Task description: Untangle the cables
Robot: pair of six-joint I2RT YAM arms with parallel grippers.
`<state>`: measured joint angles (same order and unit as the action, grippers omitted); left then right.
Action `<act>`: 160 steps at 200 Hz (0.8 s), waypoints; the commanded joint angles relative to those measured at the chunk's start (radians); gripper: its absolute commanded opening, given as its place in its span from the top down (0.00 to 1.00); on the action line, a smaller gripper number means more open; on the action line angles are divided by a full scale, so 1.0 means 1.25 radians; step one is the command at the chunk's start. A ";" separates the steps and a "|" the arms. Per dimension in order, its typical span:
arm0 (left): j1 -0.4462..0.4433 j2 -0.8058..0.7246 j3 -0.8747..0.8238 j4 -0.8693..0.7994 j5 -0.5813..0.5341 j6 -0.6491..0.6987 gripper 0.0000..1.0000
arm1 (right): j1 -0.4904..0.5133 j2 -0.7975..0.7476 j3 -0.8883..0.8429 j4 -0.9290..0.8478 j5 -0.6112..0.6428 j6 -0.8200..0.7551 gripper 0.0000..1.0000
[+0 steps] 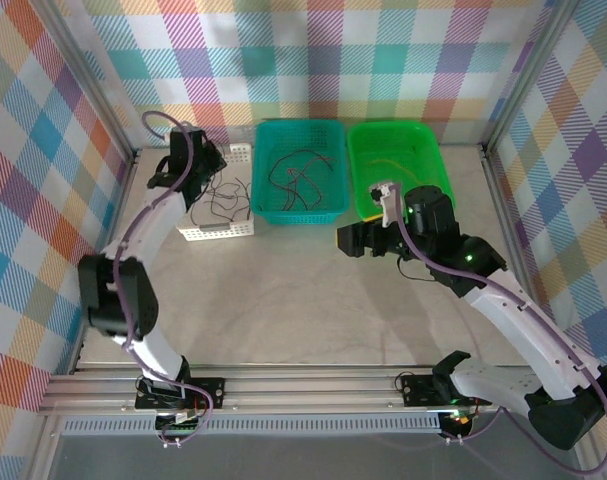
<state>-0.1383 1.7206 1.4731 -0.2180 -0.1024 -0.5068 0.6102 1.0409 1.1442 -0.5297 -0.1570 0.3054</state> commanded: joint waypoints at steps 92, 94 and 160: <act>0.001 -0.106 -0.037 -0.160 0.043 0.050 0.00 | -0.017 -0.139 -0.054 -0.014 0.386 -0.030 0.00; 0.001 -0.115 -0.040 -0.161 0.043 0.052 0.00 | -0.020 -0.145 -0.061 -0.004 0.401 -0.042 0.00; -0.001 -0.447 -0.387 -0.015 -0.127 0.139 0.00 | -0.315 -0.155 -0.387 0.319 0.569 -0.148 0.00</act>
<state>-0.1352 1.2743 1.1641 -0.3317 -0.1314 -0.3923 0.3000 0.7940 0.7189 -0.2874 0.4824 0.1223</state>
